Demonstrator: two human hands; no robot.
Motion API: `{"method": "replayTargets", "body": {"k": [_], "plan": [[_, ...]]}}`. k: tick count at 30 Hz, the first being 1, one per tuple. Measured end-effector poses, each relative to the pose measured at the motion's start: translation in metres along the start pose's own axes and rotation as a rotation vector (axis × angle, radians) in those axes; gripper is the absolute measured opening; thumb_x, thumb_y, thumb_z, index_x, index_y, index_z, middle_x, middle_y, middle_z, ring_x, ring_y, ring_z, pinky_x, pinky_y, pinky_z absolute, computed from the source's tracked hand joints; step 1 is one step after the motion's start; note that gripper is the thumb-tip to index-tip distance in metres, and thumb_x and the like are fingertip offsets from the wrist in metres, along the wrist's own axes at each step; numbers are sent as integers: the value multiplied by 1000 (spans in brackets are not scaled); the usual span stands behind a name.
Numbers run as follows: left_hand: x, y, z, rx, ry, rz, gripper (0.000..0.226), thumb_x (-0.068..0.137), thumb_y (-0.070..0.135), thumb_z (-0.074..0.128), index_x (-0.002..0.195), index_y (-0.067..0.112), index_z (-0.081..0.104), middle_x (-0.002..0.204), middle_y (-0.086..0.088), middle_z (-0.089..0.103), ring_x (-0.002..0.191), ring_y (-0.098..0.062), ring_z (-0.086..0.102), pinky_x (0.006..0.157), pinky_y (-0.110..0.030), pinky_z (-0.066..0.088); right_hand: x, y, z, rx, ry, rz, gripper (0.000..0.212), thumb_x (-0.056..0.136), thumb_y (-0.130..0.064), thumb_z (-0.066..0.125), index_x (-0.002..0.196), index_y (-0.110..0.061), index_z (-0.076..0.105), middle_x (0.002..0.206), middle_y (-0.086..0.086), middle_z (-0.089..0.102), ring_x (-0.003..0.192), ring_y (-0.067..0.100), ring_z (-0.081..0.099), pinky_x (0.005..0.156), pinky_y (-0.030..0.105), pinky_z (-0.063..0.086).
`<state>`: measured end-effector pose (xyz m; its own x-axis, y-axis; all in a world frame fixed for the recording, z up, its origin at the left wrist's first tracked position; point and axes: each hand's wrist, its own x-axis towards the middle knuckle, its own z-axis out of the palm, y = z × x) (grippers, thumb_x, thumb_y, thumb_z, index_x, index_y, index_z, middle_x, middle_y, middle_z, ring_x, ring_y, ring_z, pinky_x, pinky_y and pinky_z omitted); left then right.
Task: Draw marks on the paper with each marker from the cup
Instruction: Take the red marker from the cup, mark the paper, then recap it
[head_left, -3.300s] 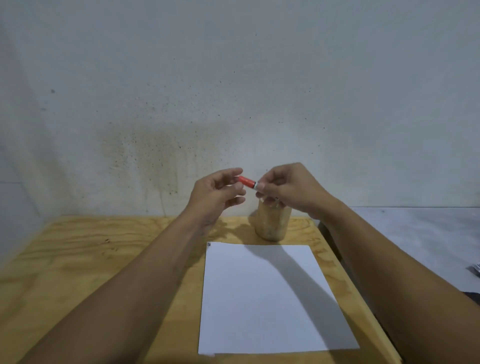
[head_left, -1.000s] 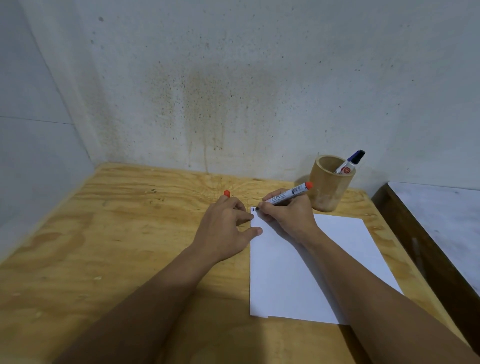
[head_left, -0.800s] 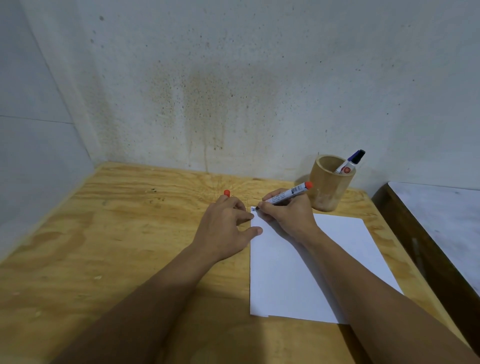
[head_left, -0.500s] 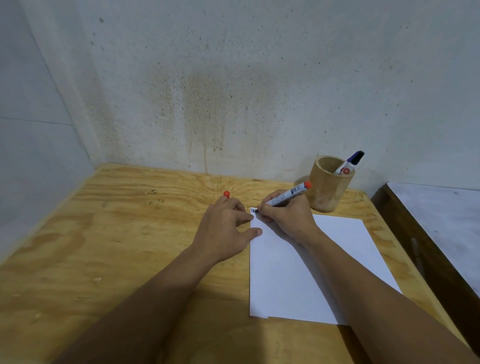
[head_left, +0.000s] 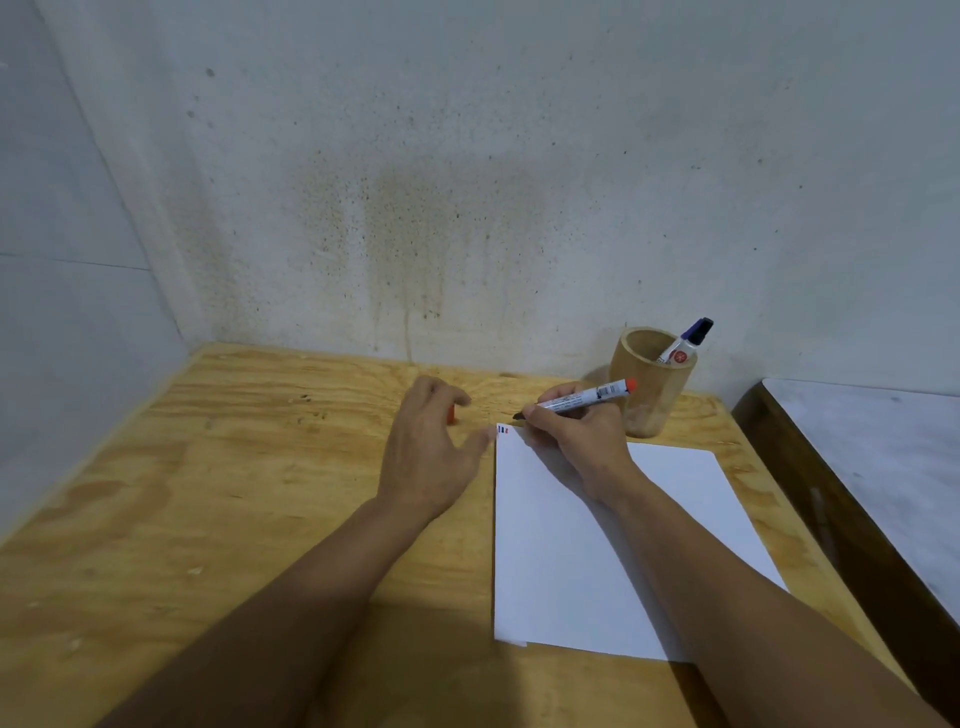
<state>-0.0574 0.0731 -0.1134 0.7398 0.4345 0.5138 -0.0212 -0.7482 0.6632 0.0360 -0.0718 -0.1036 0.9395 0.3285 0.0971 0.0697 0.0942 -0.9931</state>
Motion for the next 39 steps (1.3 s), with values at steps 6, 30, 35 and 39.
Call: {"method": "replayTargets", "body": {"k": [6, 30, 35, 39], "plan": [[21, -18, 1, 32, -147, -239, 28, 80, 11, 69, 107, 9, 66, 108, -9, 61, 94, -23, 59, 80, -26, 43, 0, -5, 1, 199, 11, 147, 9, 82, 12, 64, 88, 5, 61, 80, 27, 64, 62, 27, 67, 57, 34, 61], [39, 68, -14, -1142, -308, -727, 13, 83, -8, 58, 95, -9, 64, 87, -21, 65, 63, -18, 67, 61, -22, 59, -17, -70, -33, -90, -29, -98, 15, 77, -22, 82, 82, -9, 75, 65, -1, 66, 57, 12, 58, 55, 28, 48], [41, 84, -11, -1080, -260, -664, 14, 80, -9, 62, 94, -11, 65, 82, -20, 67, 62, -18, 69, 61, -22, 59, -20, -77, -42, -37, -8, -121, 16, 80, -14, 79, 85, 0, 75, 62, 1, 63, 52, 11, 50, 48, 22, 43], [37, 94, -4, -1037, -265, -618, 16, 79, -8, 65, 95, -11, 66, 80, -20, 68, 61, -17, 69, 61, -21, 59, -20, -79, -52, -35, -8, -83, 22, 84, -16, 75, 90, 6, 72, 63, 5, 60, 54, 12, 48, 49, 23, 41]]}}
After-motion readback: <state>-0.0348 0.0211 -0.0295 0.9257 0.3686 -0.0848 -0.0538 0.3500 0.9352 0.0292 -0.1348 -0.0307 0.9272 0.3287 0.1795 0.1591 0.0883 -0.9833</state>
